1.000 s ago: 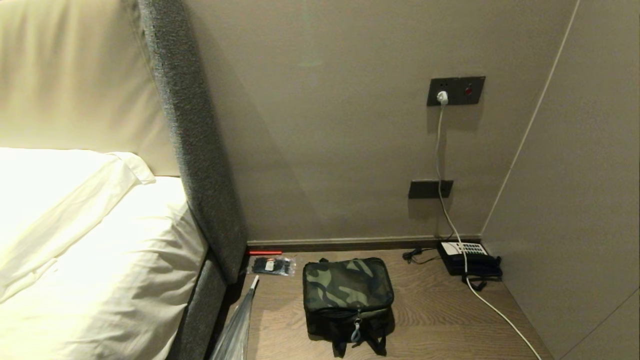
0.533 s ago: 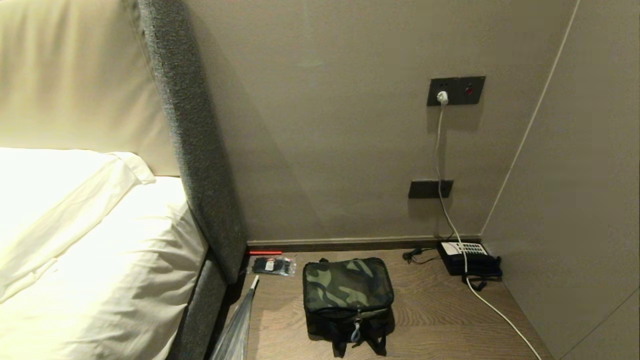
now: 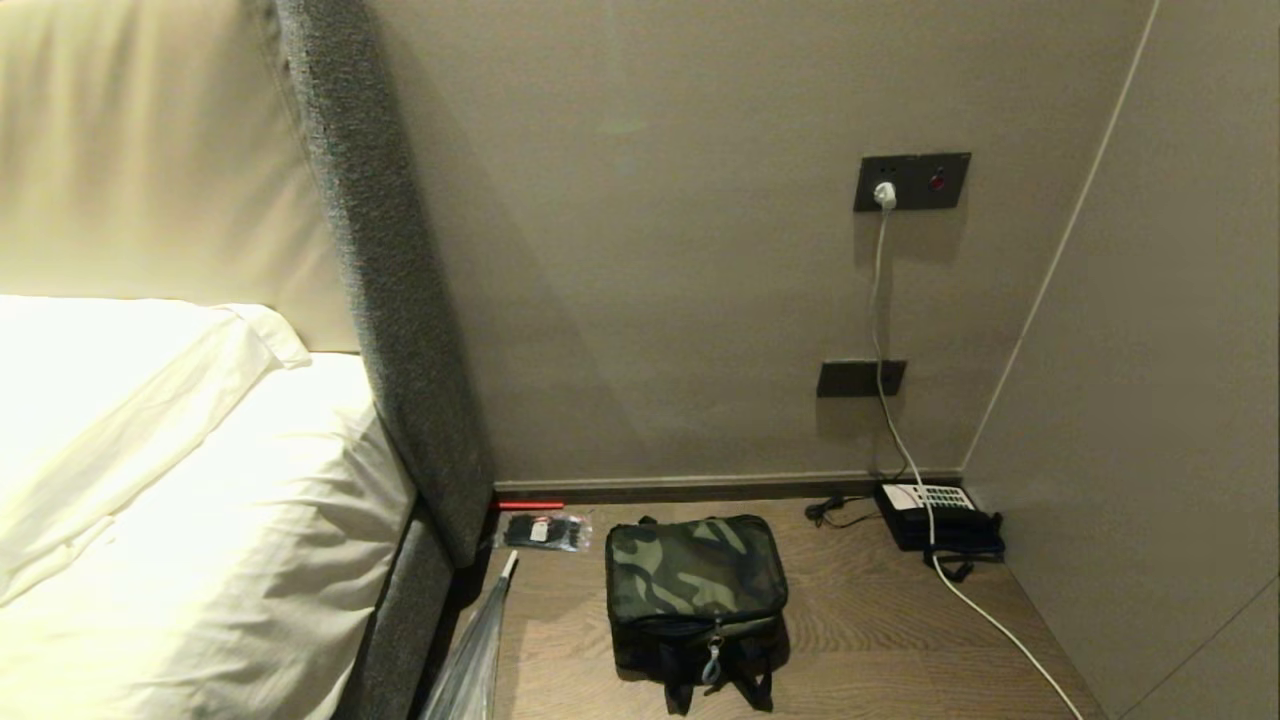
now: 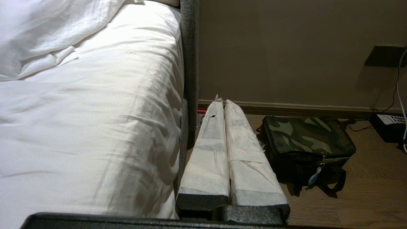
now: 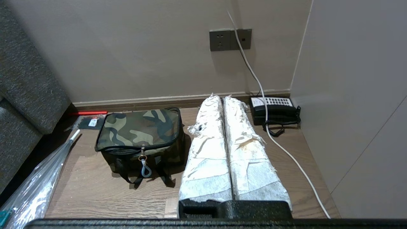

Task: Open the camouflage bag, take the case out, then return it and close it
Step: Open the top of the storage box

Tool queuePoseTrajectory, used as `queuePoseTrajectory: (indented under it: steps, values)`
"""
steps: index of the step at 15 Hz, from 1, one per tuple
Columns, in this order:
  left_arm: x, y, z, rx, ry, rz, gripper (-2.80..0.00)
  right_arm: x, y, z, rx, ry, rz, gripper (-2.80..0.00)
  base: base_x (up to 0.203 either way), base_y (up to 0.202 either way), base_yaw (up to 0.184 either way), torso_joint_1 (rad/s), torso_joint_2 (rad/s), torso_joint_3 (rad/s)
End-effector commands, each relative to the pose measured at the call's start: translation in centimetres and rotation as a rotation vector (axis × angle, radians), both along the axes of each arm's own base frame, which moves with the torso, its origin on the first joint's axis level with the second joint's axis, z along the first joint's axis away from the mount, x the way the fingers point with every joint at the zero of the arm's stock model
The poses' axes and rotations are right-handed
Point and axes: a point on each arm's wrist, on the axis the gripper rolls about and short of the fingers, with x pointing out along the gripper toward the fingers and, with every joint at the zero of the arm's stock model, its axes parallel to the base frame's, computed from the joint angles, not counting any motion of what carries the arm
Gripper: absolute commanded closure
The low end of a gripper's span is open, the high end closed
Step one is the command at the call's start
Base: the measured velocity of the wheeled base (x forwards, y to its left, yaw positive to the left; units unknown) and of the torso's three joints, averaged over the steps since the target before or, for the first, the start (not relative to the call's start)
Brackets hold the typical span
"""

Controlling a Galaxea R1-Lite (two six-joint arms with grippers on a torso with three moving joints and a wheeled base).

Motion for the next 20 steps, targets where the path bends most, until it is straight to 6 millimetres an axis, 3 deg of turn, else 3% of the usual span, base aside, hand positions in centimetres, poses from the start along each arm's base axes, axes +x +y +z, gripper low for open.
queuePoseTrajectory:
  steps: [1, 20]
  values:
    - [-0.02, 0.0, 0.01, 0.0, -0.002, 0.0, 0.0, 0.11, 0.0, -0.38, 0.0, 0.015, 0.0, 0.0, 0.0, 0.0, 0.0, 0.0, 0.0, 0.0]
    - [-0.02, 0.0, 0.02, 0.004, -0.003, 0.001, 0.0, 0.11, 0.0, -0.38, 0.0, 0.015, 0.0, 0.0, 0.0, 0.0, 0.0, 0.0, 0.0, 0.0]
